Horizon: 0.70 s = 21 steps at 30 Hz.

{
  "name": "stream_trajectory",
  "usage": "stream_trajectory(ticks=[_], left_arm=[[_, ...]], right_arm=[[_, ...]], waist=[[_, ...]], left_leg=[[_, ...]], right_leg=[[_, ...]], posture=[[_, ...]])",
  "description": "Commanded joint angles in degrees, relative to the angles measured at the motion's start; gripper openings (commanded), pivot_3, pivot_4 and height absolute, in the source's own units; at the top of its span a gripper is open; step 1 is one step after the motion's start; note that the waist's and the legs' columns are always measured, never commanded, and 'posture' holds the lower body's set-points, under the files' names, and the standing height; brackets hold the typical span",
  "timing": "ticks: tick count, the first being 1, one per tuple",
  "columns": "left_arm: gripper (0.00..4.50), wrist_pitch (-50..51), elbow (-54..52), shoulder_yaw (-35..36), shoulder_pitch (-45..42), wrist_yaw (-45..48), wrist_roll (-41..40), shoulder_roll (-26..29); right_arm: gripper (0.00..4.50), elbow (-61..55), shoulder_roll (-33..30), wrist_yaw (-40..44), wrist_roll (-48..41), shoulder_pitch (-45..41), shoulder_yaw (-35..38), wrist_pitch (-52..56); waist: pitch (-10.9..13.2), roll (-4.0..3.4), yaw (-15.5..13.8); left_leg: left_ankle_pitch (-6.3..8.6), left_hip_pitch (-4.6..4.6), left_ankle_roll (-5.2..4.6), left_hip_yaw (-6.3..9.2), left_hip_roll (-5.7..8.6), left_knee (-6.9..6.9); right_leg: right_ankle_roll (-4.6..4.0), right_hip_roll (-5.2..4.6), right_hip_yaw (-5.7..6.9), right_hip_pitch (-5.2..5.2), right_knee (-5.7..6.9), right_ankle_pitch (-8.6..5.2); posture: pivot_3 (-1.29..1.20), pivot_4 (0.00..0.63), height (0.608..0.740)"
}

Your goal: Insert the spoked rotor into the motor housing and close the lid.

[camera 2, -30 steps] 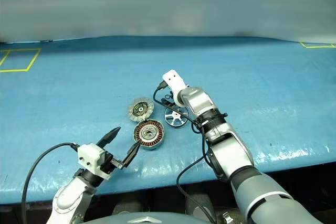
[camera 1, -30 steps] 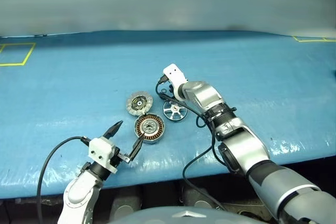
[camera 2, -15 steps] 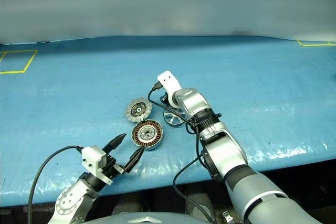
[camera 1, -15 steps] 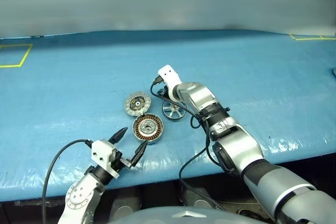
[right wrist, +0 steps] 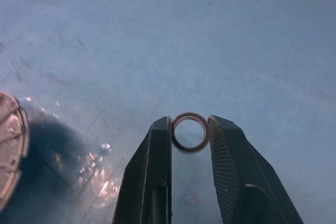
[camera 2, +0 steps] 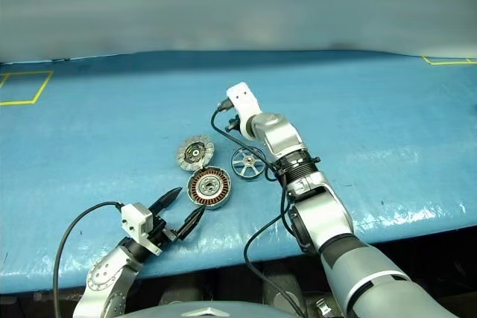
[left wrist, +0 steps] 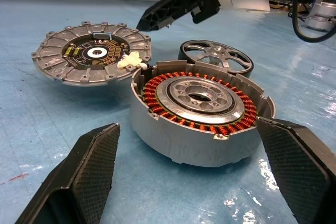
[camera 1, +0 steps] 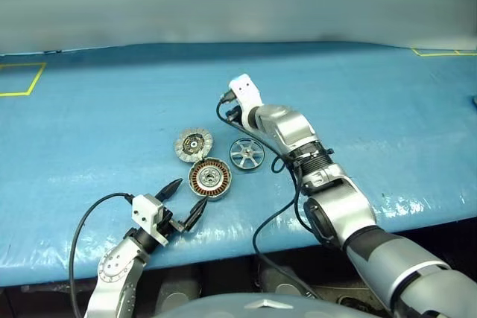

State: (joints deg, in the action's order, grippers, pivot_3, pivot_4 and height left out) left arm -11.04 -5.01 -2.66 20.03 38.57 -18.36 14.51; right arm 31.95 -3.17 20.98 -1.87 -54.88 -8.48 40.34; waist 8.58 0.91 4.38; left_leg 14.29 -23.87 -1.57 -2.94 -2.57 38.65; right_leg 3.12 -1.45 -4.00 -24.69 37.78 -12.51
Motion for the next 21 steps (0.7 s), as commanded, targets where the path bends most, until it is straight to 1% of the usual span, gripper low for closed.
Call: stream_trajectory(ticks=[1, 6, 10, 12, 13, 15, 18, 21], left_arm=[[4.50, 0.07, 2.58, 0.65, -0.59, 0.35, 0.29, 0.76], [4.50, 1.65, 0.58, -0.57, -1.25, -0.55, 0.75, 0.56], [4.50, 3.88, -3.81, -1.26, 0.03, -1.72, 1.00, 0.78], [4.50, 5.19, -6.21, -1.51, 0.79, -2.41, 1.03, 0.97], [4.50, 5.85, -7.41, -1.61, 1.13, -2.82, 1.21, 1.15], [4.50, 6.97, -9.09, -1.68, 1.57, -3.41, 1.28, 1.47], [4.50, 7.98, -10.45, -1.53, 1.89, -3.96, 1.24, 2.01], [4.50, 7.77, -9.90, -0.19, 2.02, -3.27, 0.74, 3.06]], right_arm=[[0.67, -11.23, -1.24, -0.36, -1.79, 0.33, 2.68, 1.92], [0.67, -30.15, -4.53, 2.57, -5.05, 6.94, 1.92, 11.01], [0.67, -47.09, -9.20, 6.47, -8.57, 15.74, -2.56, 19.12], [0.67, -53.06, -11.31, 6.98, -9.19, 19.55, -5.02, 20.73], [0.67, -56.24, -13.82, 7.45, -7.86, 21.71, -8.26, 19.21], [0.67, -60.88, -16.16, 8.15, -7.88, 25.06, -11.80, 18.70], [0.67, -64.67, -15.90, 8.24, -10.20, 28.18, -13.56, 20.93], [0.67, -64.80, -14.67, 7.12, -10.84, 29.74, -14.92, 21.63]], waist=[[-0.01, 0.01, -0.10], [-0.03, 0.05, -0.58], [-0.04, 0.07, -0.74], [-0.04, 0.06, -0.66], [-0.04, 0.07, -0.62], [-0.03, 0.08, -0.63], [-0.02, 0.09, -0.49], [0.00, 0.14, -0.50]], left_leg=[[0.00, 0.00, 0.00, 0.01, 0.00, -0.01], [0.00, 0.04, 0.00, 0.01, -0.02, -0.13], [0.00, 0.05, 0.00, 0.03, -0.03, -0.32], [0.00, 0.08, 0.00, 0.01, -0.02, -0.46], [0.00, 0.07, 0.00, 0.02, -0.02, -0.50], [0.00, 0.08, 0.00, 0.03, -0.02, -0.61], [0.00, 0.08, 0.00, 0.06, -0.02, -0.69], [0.00, 0.10, 0.00, 0.10, -0.03, -0.68]], right_leg=[[0.00, 0.00, 0.01, 0.00, 0.00, 0.00], [-0.02, -0.03, 0.01, 0.03, -0.06, -0.04], [-0.02, -0.14, 0.00, 0.01, -0.13, -0.11], [-0.03, -0.17, -0.01, 0.00, -0.20, -0.15], [-0.04, -0.17, 0.00, -0.02, -0.20, -0.18], [-0.06, -0.17, 0.02, -0.05, -0.24, -0.23], [-0.08, -0.13, 0.06, -0.07, -0.26, -0.27], [-0.04, -0.05, 0.09, -0.06, -0.24, -0.33]], posture=[[0.00, 0.150, 0.740], [0.00, 0.150, 0.740], [0.00, 0.150, 0.740], [0.00, 0.150, 0.740], [0.00, 0.150, 0.740], [0.00, 0.150, 0.740], [0.00, 0.150, 0.740], [0.00, 0.150, 0.740]])
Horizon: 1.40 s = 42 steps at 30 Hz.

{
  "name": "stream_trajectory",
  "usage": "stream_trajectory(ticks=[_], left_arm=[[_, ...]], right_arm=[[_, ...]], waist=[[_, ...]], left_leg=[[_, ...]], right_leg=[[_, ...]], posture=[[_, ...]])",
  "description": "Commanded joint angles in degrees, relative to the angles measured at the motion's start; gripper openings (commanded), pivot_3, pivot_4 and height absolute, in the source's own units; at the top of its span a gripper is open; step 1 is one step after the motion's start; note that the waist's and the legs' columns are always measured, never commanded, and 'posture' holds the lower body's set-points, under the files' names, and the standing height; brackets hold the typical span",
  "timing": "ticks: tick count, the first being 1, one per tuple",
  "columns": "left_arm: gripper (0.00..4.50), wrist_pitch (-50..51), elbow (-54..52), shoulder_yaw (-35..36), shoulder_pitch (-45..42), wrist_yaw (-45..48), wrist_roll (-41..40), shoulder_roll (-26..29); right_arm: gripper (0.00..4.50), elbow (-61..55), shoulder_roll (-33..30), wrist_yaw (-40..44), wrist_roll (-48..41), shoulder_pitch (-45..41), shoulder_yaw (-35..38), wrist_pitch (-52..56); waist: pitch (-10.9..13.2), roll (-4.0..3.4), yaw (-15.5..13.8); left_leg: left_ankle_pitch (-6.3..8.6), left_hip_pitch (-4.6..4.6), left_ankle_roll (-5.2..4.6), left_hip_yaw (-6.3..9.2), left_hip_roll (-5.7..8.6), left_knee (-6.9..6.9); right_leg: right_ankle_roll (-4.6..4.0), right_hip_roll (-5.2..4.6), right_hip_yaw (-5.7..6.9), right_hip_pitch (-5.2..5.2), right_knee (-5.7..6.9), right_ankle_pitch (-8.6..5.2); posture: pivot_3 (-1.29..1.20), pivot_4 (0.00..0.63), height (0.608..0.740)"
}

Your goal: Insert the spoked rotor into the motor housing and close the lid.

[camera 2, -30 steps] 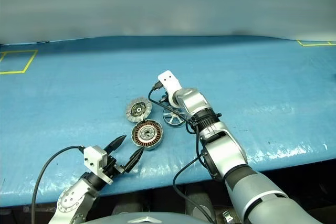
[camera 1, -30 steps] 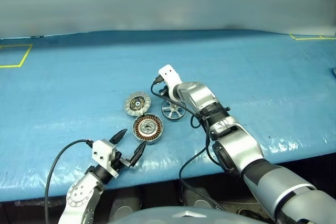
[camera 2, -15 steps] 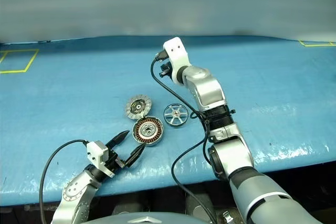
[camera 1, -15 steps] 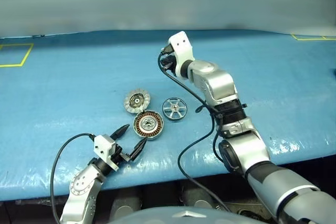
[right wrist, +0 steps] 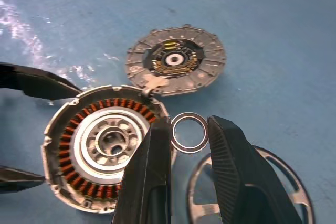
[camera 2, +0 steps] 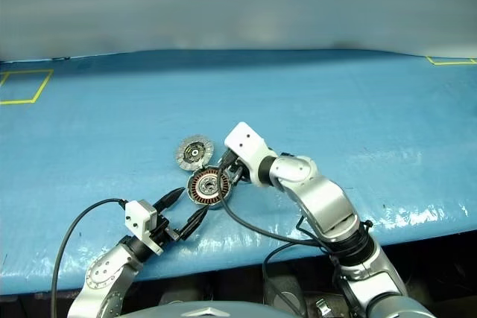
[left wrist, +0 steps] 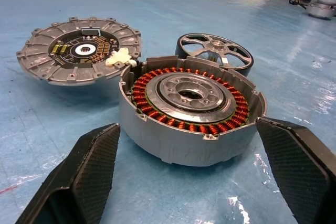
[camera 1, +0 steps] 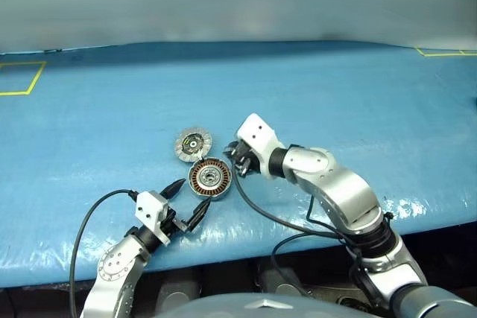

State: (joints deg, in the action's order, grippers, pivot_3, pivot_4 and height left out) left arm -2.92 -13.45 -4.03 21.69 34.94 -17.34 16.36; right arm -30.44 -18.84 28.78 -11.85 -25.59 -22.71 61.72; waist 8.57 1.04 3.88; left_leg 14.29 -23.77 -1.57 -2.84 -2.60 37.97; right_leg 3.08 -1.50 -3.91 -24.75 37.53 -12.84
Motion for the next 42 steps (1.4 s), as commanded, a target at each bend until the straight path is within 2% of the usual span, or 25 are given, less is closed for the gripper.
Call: stream_trajectory(ticks=[1, 13, 22, 32, 42], left_arm=[[4.50, -0.66, -0.96, 1.54, 0.37, 0.69, -0.23, 1.63], [4.50, -5.43, 4.06, 1.91, -0.91, -0.97, 5.28, 1.92], [4.50, -0.70, -3.84, 0.01, 0.61, -3.66, 5.67, 1.41], [4.50, 1.68, -5.75, -0.75, 0.82, -4.00, 5.18, 1.50], [4.50, -5.43, 4.53, 0.87, 0.00, -0.46, 4.61, 1.93]], right_arm=[[0.67, -2.01, 1.41, -1.09, -0.90, 0.72, -1.01, 0.30], [0.67, 4.23, 4.76, -3.68, -0.11, 2.70, -5.36, -2.36], [0.67, 6.00, 5.71, -3.98, -0.49, 3.31, -5.70, -2.64], [0.67, 7.82, 6.38, -4.59, 0.02, 4.18, -6.09, -3.03], [0.67, 8.51, 6.18, -5.35, 0.46, 4.17, -5.84, -3.96]], waist=[[0.01, 0.02, -0.02], [0.01, 0.06, -0.31], [0.00, 0.08, -0.36], [0.00, 0.08, -0.37], [-0.02, 0.09, -0.39]], left_leg=[[0.00, 0.01, 0.00, 0.01, 0.00, 0.00], [0.00, -0.05, 0.02, 0.01, 0.01, -0.05], [0.00, -0.06, 0.02, 0.02, 0.00, -0.06], [0.00, -0.05, 0.02, 0.01, 0.01, -0.07], [0.00, -0.02, 0.02, 0.00, 0.01, -0.06]], right_leg=[[0.03, 0.01, 0.01, 0.01, 0.00, -0.03], [-0.03, -0.10, 0.05, 0.08, -0.28, 0.08], [0.05, -0.12, 0.05, 0.14, -0.43, 0.13], [0.07, -0.11, 0.06, 0.15, -0.43, 0.14], [0.07, -0.09, 0.06, 0.17, -0.43, 0.14]], posture=[[0.00, 0.150, 0.740], [0.00, 0.150, 0.740], [0.00, 0.150, 0.740], [0.00, 0.150, 0.740], [0.00, 0.150, 0.740]])
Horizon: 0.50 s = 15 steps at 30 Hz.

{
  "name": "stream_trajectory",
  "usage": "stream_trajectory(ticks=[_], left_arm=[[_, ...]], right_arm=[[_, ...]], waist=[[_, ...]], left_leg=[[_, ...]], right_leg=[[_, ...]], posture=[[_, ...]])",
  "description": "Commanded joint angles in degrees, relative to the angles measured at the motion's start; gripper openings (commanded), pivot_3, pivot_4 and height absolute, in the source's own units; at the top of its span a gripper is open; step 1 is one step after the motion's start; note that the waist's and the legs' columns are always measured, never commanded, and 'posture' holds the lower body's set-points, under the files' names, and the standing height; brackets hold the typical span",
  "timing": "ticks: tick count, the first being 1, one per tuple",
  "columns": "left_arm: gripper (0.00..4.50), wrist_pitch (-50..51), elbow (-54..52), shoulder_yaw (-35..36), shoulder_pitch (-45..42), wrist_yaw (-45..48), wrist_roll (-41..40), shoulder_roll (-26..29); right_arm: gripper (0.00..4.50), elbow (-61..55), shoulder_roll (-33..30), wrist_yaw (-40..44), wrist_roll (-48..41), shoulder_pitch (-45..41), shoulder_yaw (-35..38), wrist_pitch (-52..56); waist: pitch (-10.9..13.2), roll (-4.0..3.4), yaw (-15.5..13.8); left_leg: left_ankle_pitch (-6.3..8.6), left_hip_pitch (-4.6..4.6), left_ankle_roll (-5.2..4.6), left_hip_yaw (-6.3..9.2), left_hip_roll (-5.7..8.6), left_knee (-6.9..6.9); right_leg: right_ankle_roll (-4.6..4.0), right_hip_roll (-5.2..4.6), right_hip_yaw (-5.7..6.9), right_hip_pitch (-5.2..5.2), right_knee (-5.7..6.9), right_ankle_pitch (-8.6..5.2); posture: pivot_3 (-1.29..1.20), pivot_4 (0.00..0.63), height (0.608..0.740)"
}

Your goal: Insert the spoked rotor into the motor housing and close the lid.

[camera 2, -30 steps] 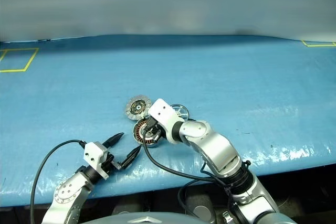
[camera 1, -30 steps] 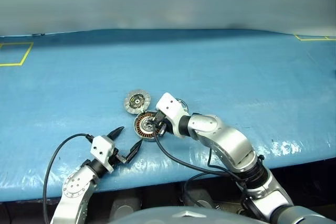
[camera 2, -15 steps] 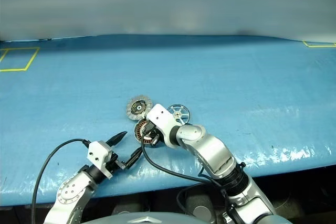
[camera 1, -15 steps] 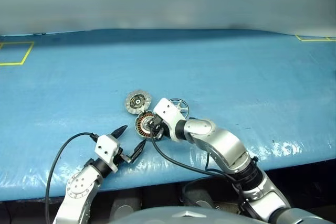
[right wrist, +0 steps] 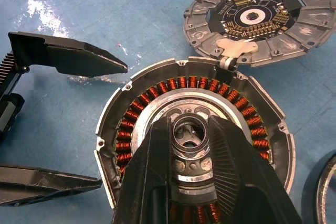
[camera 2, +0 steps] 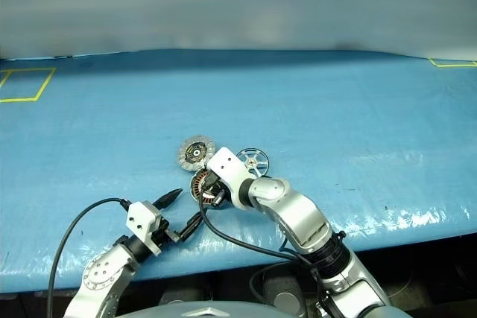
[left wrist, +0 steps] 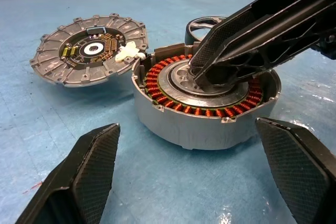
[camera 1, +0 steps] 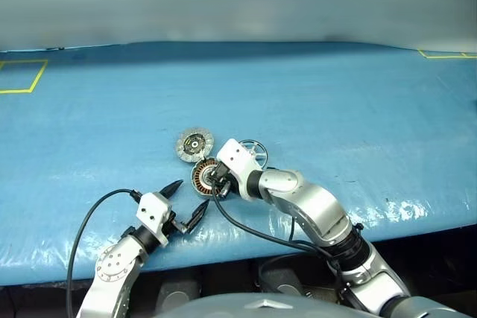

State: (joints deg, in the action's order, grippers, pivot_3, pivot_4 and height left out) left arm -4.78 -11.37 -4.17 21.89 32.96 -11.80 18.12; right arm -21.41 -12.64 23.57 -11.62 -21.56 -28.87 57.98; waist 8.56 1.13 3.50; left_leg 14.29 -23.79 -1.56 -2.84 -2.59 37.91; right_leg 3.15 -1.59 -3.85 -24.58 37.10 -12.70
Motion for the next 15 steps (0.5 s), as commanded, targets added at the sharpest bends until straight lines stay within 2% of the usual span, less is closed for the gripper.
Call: stream_trajectory(ticks=[1, 5, 11, 15], left_arm=[[4.50, -4.83, 4.26, 1.26, -0.43, 2.14, -1.04, 0.19], [4.50, -10.64, 12.55, 2.06, -1.48, 4.69, -1.39, -0.02], [4.50, -20.72, 27.40, 3.16, -4.36, 9.01, -2.42, -0.50], [4.50, -24.33, 32.23, 3.86, -5.43, 10.96, -3.53, -0.13]], right_arm=[[0.67, -0.65, -0.17, -0.06, 0.18, 0.12, 0.29, -0.14], [0.67, -1.05, -0.60, 0.20, -0.09, 0.16, 0.34, 0.25], [2.67, -2.07, 0.41, -0.09, -1.32, 0.46, 1.57, 1.43], [2.67, -4.75, 1.88, -0.23, -3.44, 0.29, 3.87, 3.41]], waist=[[-0.02, -0.02, -0.04], [-0.06, -0.05, -0.06], [-0.64, -0.72, -0.10], [-1.01, -1.19, 0.07]], left_leg=[[0.00, 0.00, 0.00, 0.01, 0.00, 0.00], [0.00, 0.08, 0.00, 0.00, 0.00, 0.00], [0.00, 0.32, 0.00, 0.00, 0.00, -0.01], [-0.01, 0.56, -0.01, 0.03, -0.01, -0.03]], right_leg=[[0.00, 0.00, 0.00, 0.00, 0.00, 0.00], [-0.01, 0.00, 0.01, 0.03, 0.00, 0.01], [-0.02, 0.00, 0.01, 0.07, -0.02, 0.01], [0.07, 0.16, 0.00, 0.17, 0.02, -0.04]], posture=[[0.00, 0.150, 0.740], [0.00, 0.150, 0.740], [0.00, 0.150, 0.740], [0.00, 0.150, 0.740]])
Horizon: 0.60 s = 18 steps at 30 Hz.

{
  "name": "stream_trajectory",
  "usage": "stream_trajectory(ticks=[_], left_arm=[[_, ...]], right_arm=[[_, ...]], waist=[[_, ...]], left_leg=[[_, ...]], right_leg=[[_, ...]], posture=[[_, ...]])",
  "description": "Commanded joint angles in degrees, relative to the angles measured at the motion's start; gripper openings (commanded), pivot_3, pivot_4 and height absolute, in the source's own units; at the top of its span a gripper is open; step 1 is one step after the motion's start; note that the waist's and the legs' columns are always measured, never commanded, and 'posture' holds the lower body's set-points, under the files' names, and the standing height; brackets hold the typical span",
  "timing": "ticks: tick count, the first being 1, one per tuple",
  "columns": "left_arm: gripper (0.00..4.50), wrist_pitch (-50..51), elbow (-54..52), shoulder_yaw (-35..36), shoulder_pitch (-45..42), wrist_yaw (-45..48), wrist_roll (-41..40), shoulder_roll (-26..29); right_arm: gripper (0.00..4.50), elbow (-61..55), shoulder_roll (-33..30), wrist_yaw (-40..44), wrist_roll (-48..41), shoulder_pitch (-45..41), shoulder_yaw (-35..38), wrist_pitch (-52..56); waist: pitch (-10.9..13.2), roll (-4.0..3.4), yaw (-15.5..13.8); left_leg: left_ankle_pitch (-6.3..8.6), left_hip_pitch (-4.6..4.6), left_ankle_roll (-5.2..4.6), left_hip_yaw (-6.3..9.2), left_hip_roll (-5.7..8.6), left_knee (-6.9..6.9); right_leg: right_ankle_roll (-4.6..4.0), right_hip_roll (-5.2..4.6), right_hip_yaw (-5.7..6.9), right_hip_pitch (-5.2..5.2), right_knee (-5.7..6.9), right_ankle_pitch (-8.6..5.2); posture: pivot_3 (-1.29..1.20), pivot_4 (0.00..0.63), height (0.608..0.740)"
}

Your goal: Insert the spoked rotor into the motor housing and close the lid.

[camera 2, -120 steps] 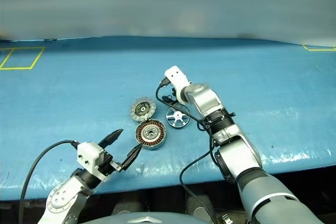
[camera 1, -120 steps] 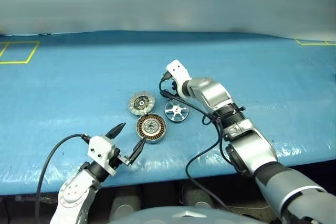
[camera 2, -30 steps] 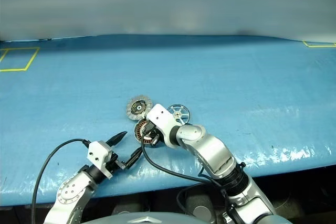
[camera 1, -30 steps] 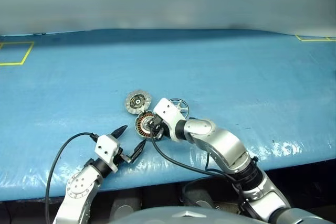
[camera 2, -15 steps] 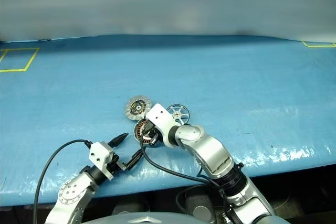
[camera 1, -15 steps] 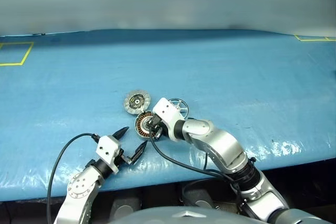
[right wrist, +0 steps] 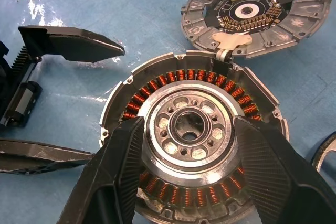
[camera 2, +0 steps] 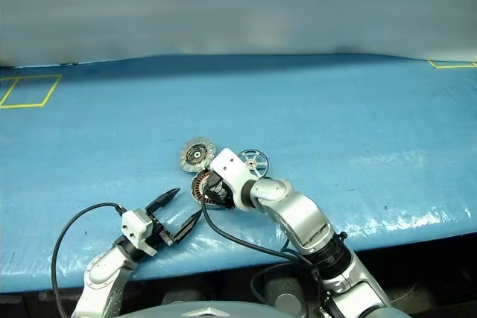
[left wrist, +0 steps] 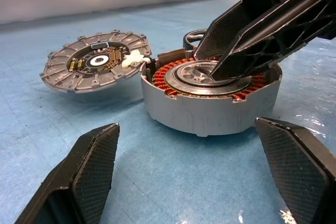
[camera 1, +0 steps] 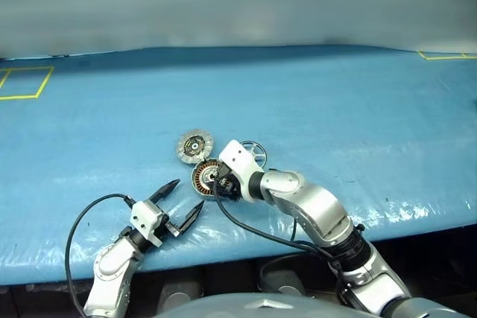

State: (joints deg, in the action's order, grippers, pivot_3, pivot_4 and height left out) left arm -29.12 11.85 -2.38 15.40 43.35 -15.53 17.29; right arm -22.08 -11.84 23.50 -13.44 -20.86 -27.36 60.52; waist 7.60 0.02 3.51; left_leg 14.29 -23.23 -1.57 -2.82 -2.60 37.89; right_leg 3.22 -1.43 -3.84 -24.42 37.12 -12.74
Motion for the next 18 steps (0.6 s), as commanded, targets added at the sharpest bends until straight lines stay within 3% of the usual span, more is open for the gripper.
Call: stream_trajectory(ticks=[1, 3, 6, 12, 18], left_arm=[[4.50, 0.14, 8.38, 1.75, 1.02, 0.18, 0.43, 0.50], [4.50, 1.07, 6.06, 1.01, 1.24, -0.91, 0.94, 0.08], [4.50, 2.04, 4.33, 0.61, 1.53, -1.59, 1.19, -0.09], [4.50, 2.61, 3.77, 0.10, 1.58, -1.03, 0.68, 0.17], [4.50, 5.94, -0.44, 0.24, 2.87, 1.13, -1.46, 2.29]], right_arm=[[2.67, -4.99, 1.51, -0.31, -2.25, -0.52, 3.03, 1.59], [2.67, -6.54, 2.41, -0.89, -3.14, -0.63, 4.29, 2.89], [2.07, -7.73, 3.41, -2.20, -3.61, -0.59, 5.31, 4.39], [0.03, -5.92, 3.61, -4.25, -2.39, 0.14, 3.55, 4.14], [0.03, -3.47, 3.91, -5.09, -1.93, 0.52, 2.52, 2.47]], waist=[[-0.09, -0.12, 0.12], [-0.10, -0.09, 0.27], [-0.11, -0.10, 0.38], [-0.12, -0.09, 0.35], [-0.09, -0.02, 0.51]], left_leg=[[0.00, 0.10, 0.00, 0.01, 0.00, -0.05], [0.00, 0.39, 0.00, 0.07, -0.02, -0.21], [0.00, 0.48, 0.00, 0.14, -0.04, -0.34], [0.00, 0.44, 0.00, 0.10, -0.04, -0.35], [0.00, 0.33, 0.00, 0.10, -0.07, -0.37]], right_leg=[[-0.02, 0.02, -0.01, 0.04, 0.04, 0.01], [-0.06, 0.06, -0.01, 0.17, 0.05, 0.02], [-0.12, 0.08, 0.00, 0.14, 0.07, 0.04], [-0.12, 0.01, -0.04, 0.12, 0.01, 0.04], [-0.11, 0.00, -0.04, 0.06, -0.12, 0.03]], posture=[[0.00, 0.150, 0.740], [0.00, 0.150, 0.740], [0.00, 0.150, 0.740], [0.00, 0.150, 0.740], [0.00, 0.150, 0.740]])
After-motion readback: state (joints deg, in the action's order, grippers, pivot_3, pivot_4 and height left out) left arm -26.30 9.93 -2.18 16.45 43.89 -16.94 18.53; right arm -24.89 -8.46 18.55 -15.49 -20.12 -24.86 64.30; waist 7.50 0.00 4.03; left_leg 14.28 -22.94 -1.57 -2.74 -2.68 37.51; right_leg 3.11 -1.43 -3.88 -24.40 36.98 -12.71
